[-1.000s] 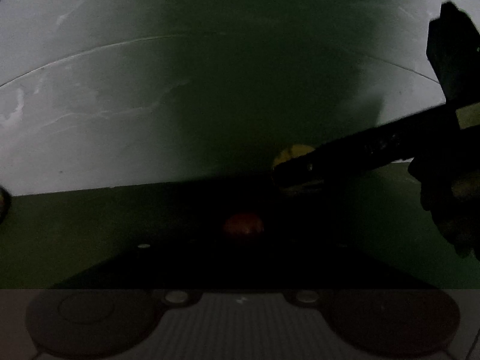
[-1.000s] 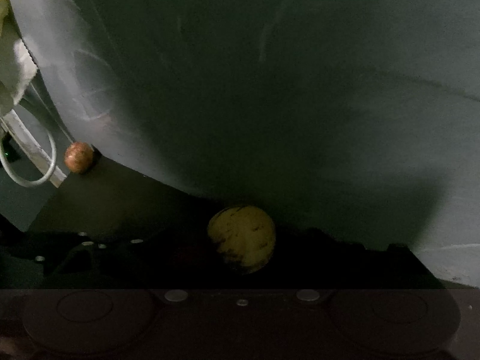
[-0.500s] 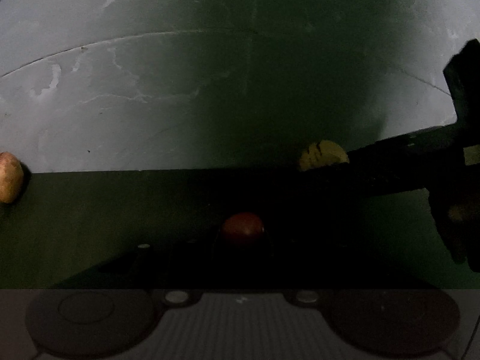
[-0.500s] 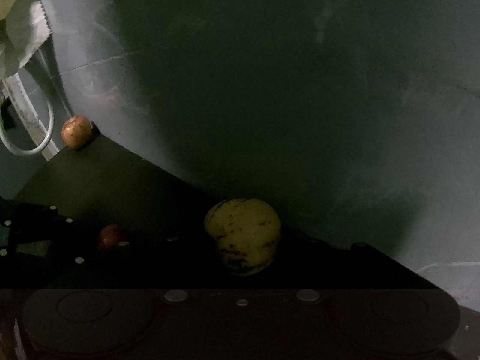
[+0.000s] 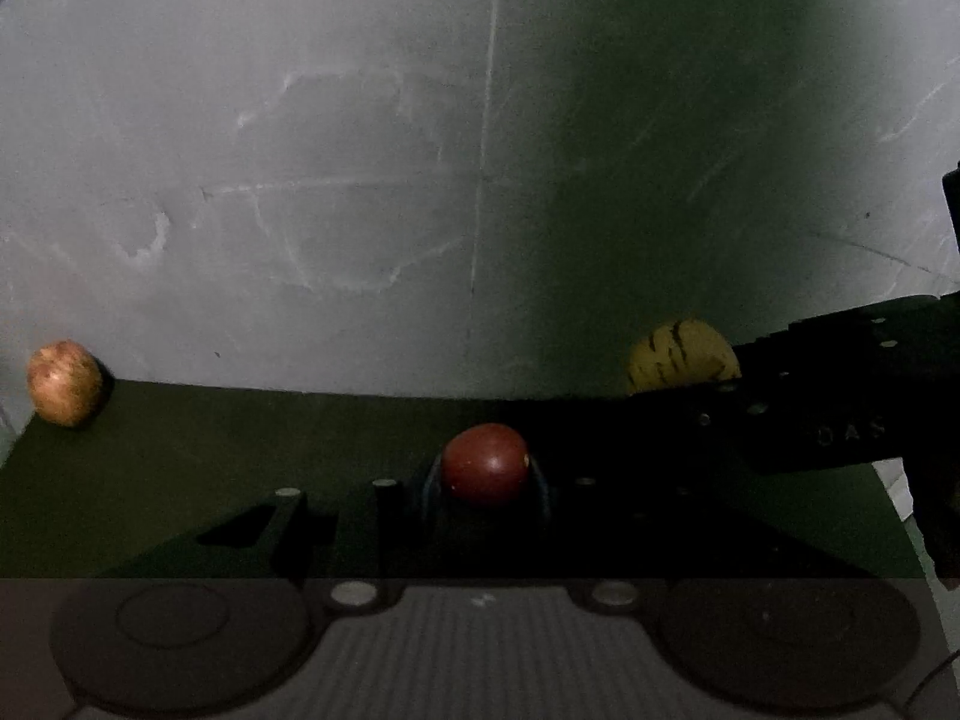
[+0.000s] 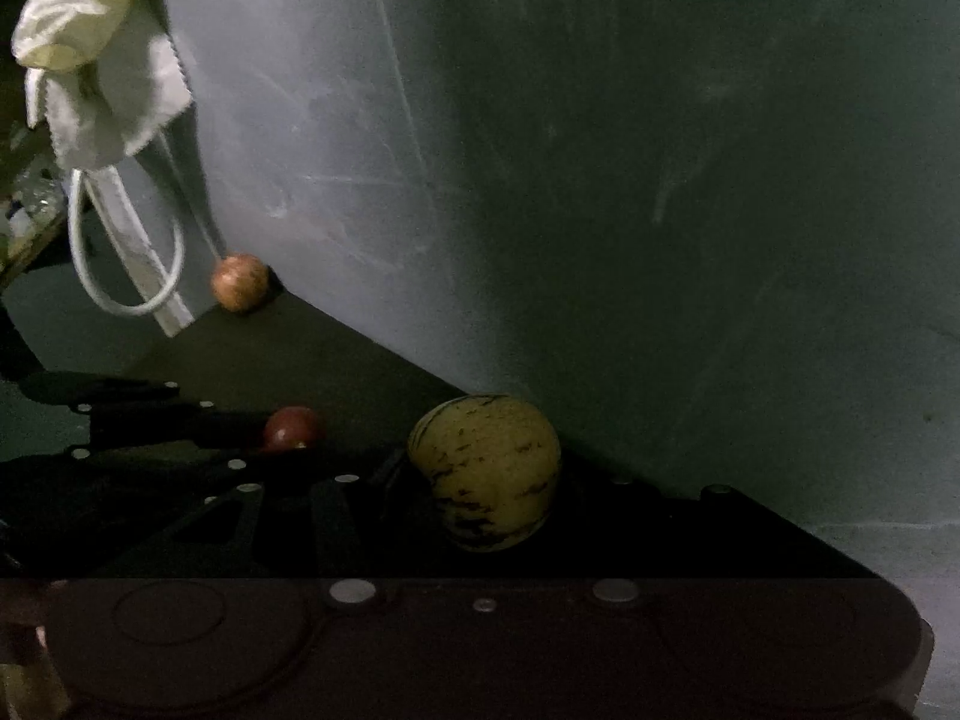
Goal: Organize fruits
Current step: 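Grasp the red tomato with the left gripper while the right grasps the striped pepino melon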
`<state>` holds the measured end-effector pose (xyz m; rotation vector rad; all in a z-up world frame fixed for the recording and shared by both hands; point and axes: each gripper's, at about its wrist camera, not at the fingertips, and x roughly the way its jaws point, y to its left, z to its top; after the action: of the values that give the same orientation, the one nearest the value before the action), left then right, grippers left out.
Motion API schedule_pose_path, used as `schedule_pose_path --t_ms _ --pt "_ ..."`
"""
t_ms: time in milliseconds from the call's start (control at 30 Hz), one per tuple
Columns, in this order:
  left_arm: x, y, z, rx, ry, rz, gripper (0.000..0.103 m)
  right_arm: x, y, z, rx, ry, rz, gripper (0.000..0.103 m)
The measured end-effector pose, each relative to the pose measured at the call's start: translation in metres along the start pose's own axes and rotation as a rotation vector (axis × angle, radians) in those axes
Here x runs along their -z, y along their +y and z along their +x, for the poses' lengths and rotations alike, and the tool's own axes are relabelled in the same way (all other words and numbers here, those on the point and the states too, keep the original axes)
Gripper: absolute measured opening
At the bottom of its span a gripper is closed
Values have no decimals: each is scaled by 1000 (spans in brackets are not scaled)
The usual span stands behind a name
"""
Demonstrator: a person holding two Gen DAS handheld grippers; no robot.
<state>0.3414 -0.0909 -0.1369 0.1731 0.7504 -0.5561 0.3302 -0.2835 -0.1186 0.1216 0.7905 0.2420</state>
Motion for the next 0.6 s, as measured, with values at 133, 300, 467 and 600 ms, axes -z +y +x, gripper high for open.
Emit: schedule_pose_path --t_ms 133,300,467,600 --pt "-1 -12 -20 -35 -18 -10 33 -2 6 -21 -37 -22 -19 53" --pt "-1 -25 -46 -73 -39 -23 33 -3 16 -50 -83 -50 -48 53" --pt "-3 -39 -79 -115 -75 -42 33 -9 29 -77 -125 -79 -88 53" --pt "-1 -47 -102 -152 -106 -64 33 -13 39 -98 -164 -104 -128 53"
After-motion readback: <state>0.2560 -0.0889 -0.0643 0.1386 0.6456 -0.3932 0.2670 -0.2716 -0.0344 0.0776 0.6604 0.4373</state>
